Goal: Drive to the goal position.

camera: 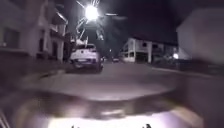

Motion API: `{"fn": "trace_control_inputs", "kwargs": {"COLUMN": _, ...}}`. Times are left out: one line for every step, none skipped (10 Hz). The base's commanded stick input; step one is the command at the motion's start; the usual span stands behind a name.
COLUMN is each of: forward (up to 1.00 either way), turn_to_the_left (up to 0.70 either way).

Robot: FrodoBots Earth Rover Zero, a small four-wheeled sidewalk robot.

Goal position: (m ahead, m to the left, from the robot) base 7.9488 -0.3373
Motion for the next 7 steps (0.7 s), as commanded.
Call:
{"fn": "trace_control_inputs", "kwargs": {"forward": 0.70, "turn_to_the_left": 0.00}}
{"fn": "trace_control_inputs", "kwargs": {"forward": 0.70, "turn_to_the_left": 0.00}}
{"fn": "trace_control_inputs", "kwargs": {"forward": 0.70, "turn_to_the_left": 0.00}}
{"fn": "trace_control_inputs", "kwargs": {"forward": 0.70, "turn_to_the_left": 0.00}}
{"fn": "trace_control_inputs", "kwargs": {"forward": 0.70, "turn_to_the_left": -0.29}}
{"fn": "trace_control_inputs", "kwargs": {"forward": 0.70, "turn_to_the_left": 0.00}}
{"fn": "trace_control_inputs", "kwargs": {"forward": 0.70, "turn_to_the_left": 0.00}}
